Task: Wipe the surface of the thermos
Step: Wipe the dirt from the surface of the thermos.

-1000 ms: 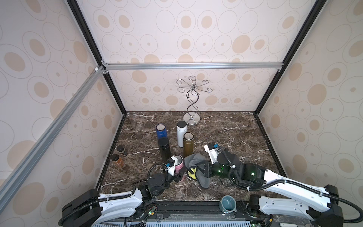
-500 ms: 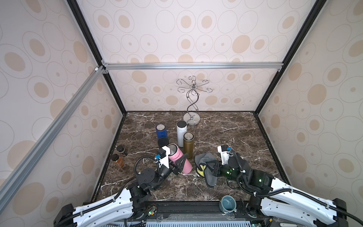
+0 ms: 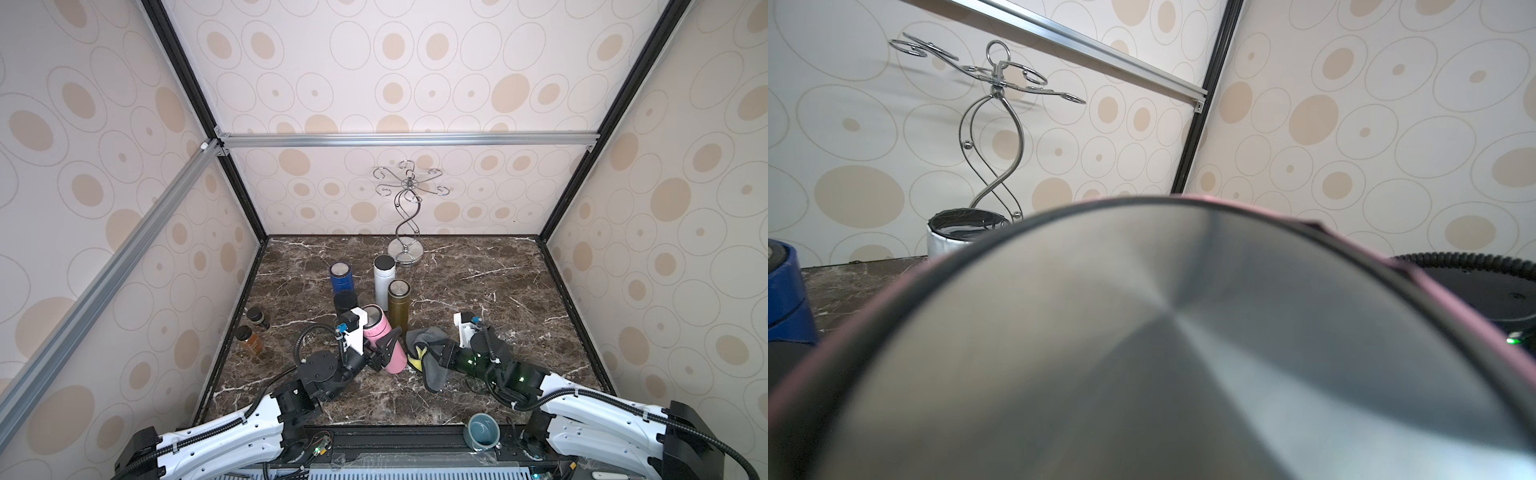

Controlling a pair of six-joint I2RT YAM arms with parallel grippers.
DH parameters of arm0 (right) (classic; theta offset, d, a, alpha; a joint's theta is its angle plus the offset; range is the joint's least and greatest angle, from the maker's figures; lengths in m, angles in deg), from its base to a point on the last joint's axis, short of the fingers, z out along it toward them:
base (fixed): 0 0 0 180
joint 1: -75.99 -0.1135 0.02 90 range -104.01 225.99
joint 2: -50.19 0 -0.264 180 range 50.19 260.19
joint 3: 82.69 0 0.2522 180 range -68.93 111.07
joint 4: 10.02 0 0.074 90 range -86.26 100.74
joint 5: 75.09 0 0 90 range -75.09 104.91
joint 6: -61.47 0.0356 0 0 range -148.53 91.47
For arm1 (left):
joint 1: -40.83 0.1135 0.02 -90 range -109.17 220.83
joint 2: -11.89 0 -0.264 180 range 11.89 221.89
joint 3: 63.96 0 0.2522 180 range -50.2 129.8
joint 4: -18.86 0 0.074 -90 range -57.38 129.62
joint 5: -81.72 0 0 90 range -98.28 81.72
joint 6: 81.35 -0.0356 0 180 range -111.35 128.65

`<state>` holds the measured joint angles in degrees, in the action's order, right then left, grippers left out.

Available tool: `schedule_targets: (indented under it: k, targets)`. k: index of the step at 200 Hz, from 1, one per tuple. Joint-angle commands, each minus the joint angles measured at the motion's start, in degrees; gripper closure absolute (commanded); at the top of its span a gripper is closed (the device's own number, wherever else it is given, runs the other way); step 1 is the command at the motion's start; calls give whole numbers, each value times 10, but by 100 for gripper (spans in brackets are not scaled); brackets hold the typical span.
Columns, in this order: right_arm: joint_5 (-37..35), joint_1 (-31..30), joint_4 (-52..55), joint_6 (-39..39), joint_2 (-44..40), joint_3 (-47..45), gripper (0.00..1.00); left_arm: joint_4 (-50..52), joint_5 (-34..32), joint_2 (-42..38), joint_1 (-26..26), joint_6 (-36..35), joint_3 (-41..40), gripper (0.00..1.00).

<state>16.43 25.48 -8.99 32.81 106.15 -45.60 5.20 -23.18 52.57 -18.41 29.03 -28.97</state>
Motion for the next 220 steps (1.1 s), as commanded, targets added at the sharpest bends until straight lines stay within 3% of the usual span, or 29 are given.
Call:
schedule_targets:
  k: [1,31,71,86,139,175,197,220]
  targets:
    - [-1,3,-102,92,30,-29,100,-53,-15,-16,2,21,15,100]
    - [21,3,-208,126,97,-44,100,-80,-23,-28,2,33,3,100]
    - [25,3,-461,190,183,-84,100,-123,-35,-45,2,80,-26,100]
    - [25,4,-511,205,198,-82,100,-131,-45,-53,2,96,-38,100]
    - [76,-1,-558,242,228,-42,100,-188,-82,-80,2,148,-100,100]
    - [56,-18,-575,260,248,-53,100,-225,-90,-71,1,151,-106,100]
    - [6,-17,-568,260,218,-95,100,-217,-87,-79,1,142,-95,100]
    - [20,-15,-472,242,156,-97,100,-211,-98,-91,2,127,-89,100]
